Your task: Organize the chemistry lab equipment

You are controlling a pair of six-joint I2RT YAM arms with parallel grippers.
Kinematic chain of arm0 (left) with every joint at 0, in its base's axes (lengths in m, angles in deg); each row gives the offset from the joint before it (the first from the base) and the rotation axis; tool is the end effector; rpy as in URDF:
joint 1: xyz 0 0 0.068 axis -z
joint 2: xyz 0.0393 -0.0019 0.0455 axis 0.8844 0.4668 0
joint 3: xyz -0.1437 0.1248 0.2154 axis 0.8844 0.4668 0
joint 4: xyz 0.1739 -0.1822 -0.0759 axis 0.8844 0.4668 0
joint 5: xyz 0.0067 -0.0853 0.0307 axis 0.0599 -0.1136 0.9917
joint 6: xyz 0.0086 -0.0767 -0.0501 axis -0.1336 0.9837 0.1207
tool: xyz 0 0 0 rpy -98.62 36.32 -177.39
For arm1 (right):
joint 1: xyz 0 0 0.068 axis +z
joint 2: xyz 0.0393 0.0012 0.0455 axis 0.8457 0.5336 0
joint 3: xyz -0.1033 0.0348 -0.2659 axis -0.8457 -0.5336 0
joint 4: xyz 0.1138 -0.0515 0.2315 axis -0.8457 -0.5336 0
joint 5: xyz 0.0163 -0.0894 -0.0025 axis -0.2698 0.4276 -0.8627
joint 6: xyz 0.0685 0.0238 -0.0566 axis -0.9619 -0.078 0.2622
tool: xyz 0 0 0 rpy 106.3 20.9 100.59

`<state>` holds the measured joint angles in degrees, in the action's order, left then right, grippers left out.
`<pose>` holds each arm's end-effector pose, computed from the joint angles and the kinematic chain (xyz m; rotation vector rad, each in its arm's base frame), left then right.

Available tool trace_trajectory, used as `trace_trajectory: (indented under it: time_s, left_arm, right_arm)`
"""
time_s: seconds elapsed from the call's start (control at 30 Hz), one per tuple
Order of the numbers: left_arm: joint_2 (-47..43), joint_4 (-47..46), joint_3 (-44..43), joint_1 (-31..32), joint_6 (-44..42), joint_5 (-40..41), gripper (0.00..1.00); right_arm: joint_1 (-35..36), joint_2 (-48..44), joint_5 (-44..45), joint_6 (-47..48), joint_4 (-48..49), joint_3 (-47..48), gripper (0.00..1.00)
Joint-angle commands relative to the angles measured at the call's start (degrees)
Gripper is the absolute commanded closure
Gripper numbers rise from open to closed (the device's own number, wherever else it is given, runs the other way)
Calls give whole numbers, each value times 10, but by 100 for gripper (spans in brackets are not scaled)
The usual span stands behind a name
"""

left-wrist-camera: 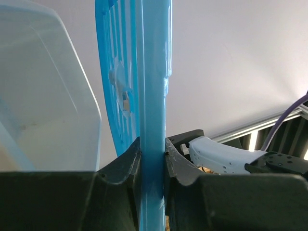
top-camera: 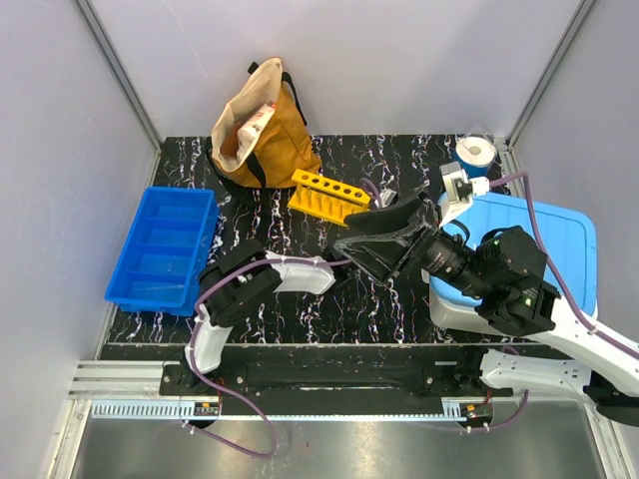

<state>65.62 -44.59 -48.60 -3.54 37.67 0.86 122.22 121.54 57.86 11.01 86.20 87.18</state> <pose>0.2346 -0.4369 0.2731 -0.0410 1.6786 -2.3216 0.0851 0.1811 0.5142 -0.4015 1.2684 1.4484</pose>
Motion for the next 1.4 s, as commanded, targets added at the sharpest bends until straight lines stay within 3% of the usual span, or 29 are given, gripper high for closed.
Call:
trace_trajectory:
  time_s: [0.0,0.67,0.87,1.03,1.2,1.37]
  left_arm:
    - [11,-36,-44,14,-6,39,100]
    - [54,20,-74,37,-15,77,100]
    - [39,24,-48,38,-23,84,99]
    - [9,54,-32,31,-54,85,66]
    - [-33,101,-15,25,-88,92,45]
    - [-78,162,5,20,-127,100,38]
  right_arm:
    - [2,-14,28,12,21,0,15]
    - [1,-22,41,27,13,1,15]
    - [1,-26,47,31,7,1,15]
    - [2,-28,51,34,3,-1,14]
    - [1,-34,64,41,-11,1,14]
    - [1,-48,101,45,-34,-1,14]
